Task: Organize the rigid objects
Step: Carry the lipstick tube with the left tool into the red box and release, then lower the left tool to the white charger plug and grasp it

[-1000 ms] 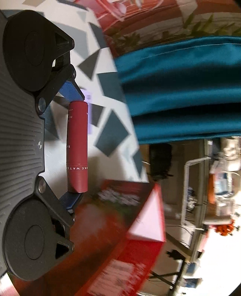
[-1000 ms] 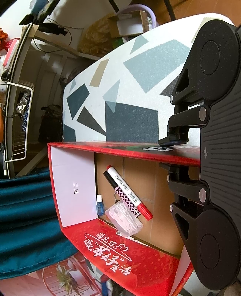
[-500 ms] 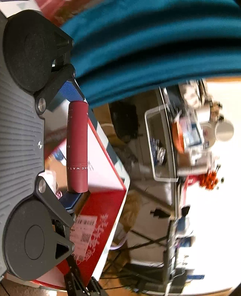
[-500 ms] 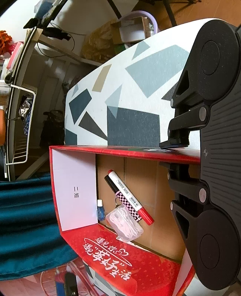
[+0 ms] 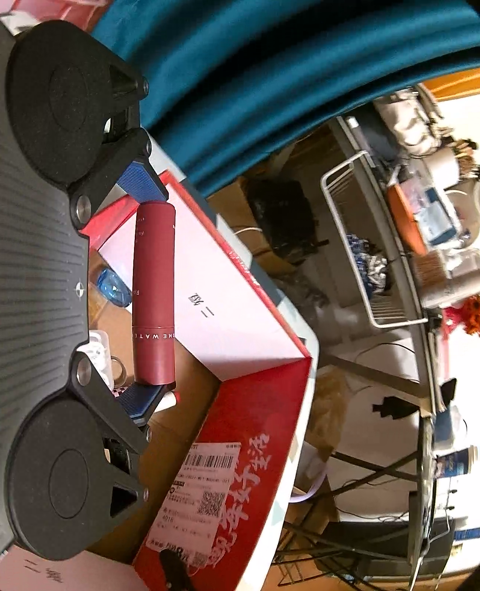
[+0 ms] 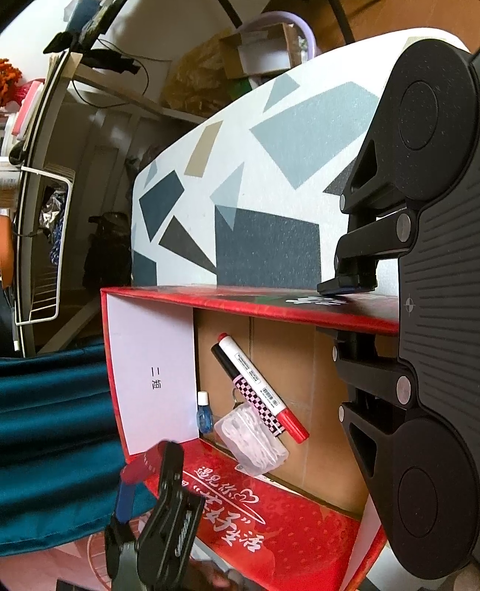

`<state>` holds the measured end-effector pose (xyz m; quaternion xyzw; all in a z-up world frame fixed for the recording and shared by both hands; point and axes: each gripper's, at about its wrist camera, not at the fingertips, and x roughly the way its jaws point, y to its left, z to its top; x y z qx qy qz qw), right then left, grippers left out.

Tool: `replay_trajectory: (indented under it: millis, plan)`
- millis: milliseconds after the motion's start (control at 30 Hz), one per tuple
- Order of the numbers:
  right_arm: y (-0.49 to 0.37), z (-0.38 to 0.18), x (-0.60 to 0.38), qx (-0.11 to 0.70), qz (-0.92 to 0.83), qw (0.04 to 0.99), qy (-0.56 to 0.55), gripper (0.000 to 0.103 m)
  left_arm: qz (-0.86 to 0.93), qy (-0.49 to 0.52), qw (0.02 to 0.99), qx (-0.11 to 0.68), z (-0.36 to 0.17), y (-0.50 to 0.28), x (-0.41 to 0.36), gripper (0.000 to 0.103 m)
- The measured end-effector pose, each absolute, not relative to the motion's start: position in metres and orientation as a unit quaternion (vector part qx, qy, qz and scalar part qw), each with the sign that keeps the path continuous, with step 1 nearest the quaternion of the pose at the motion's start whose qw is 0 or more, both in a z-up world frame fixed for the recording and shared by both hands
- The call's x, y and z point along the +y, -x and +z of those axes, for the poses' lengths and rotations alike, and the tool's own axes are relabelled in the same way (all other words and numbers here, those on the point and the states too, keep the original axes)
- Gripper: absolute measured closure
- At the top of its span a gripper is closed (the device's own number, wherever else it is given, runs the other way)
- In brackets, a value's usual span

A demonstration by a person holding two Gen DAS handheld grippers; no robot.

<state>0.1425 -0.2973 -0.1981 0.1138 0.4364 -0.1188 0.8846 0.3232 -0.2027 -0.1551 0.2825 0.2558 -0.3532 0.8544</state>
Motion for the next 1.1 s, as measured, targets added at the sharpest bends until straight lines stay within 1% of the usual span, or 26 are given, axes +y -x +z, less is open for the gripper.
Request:
replay_trajectory:
  millis: [67, 200, 333, 467, 667, 900, 1100]
  plan:
    - [-0.142, -0.199, -0.298, 0.434, -0.117, 0.885, -0.118, 0.089, -0.350, -0.276, 0.854, 0.270, -0.158, -0.329, -0.206, 0.002]
    - [-0.142, -0.199, -0.299, 0.434, -0.116, 0.886, -0.118, 0.088, -0.345, -0.280, 0.855, 0.267, -0.157, -0.330, -0.207, 0.002]
    - [-0.141, -0.199, -0.299, 0.433, -0.115, 0.886, -0.122, 0.088, -0.346, -0.263, 0.857, 0.275, -0.151, -0.331, -0.202, 0.000]
    - [-0.141, -0.199, -0.299, 0.431, -0.116, 0.886, -0.125, 0.088, -0.345, -0.258, 0.854, 0.292, -0.150, -0.333, -0.202, 0.000]
    - [-0.142, -0.199, -0.299, 0.433, -0.117, 0.885, -0.124, 0.088, -0.338, -0.232, 0.870, 0.274, -0.136, -0.334, -0.184, 0.000]
    - [-0.141, -0.199, -0.299, 0.434, -0.118, 0.884, -0.125, 0.088, -0.308, -0.196, 0.890, 0.274, -0.120, -0.346, -0.131, 0.000]
    - [-0.141, -0.199, -0.299, 0.433, -0.118, 0.885, -0.125, 0.088, -0.215, -0.155, 0.915, 0.305, -0.130, -0.370, -0.064, 0.000]
